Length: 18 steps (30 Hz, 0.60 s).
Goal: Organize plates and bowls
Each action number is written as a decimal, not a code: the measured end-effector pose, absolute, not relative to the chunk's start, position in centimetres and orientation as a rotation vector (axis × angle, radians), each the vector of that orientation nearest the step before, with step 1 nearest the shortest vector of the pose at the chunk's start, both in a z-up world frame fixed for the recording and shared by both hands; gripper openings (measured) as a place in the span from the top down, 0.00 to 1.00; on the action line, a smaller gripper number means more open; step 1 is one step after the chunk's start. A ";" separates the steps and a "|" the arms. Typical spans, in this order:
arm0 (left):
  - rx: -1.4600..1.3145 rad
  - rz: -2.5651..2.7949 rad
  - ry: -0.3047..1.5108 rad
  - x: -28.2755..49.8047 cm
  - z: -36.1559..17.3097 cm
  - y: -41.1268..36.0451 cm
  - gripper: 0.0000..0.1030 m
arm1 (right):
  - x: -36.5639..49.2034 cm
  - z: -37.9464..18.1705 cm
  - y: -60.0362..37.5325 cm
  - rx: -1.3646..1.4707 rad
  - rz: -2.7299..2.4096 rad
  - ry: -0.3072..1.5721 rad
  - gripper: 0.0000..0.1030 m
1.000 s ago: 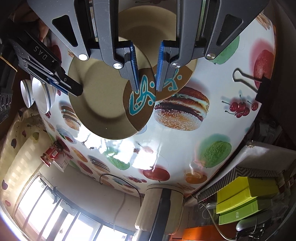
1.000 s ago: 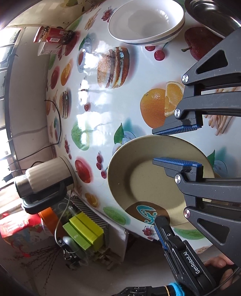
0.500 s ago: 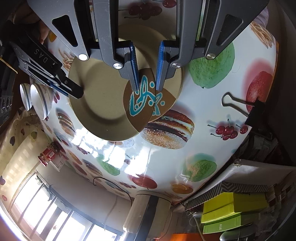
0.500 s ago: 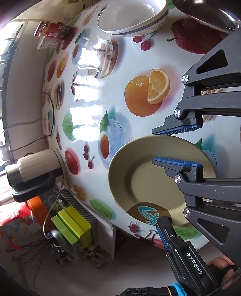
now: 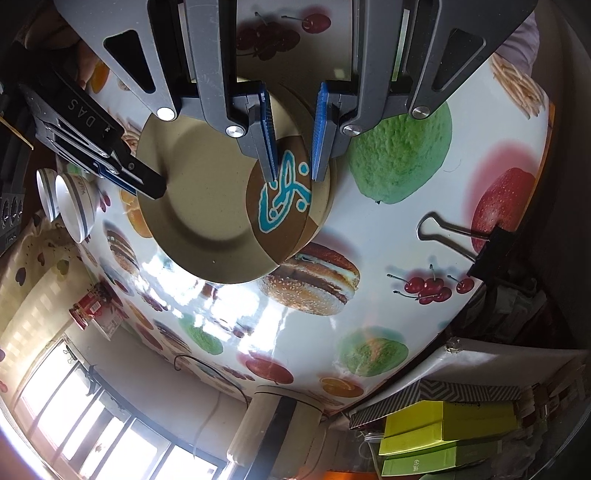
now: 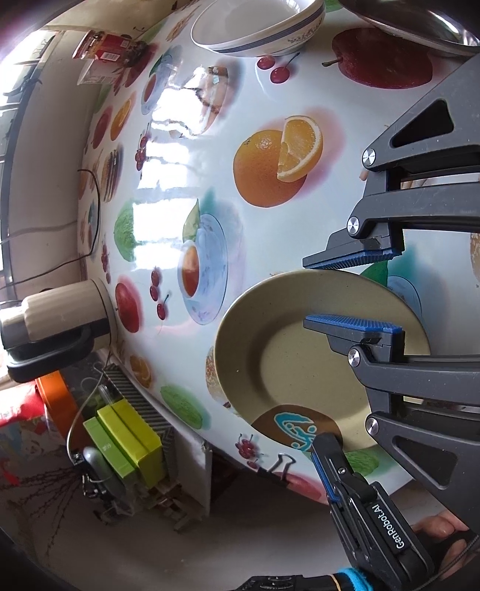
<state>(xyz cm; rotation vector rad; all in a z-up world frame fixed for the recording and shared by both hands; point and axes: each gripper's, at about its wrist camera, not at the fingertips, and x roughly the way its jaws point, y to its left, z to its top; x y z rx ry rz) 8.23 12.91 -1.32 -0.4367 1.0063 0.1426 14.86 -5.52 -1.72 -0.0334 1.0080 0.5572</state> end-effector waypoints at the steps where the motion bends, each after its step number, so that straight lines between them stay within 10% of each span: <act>1: -0.440 0.143 1.003 8.2 -1.3 13.0 0.81 | 14.8 -1.7 -5.4 -0.036 0.558 1.007 0.76; 18: -0.441 0.145 0.996 7.5 -1.5 13.4 0.81 | 14.2 -1.8 -4.7 -0.075 0.541 0.988 0.75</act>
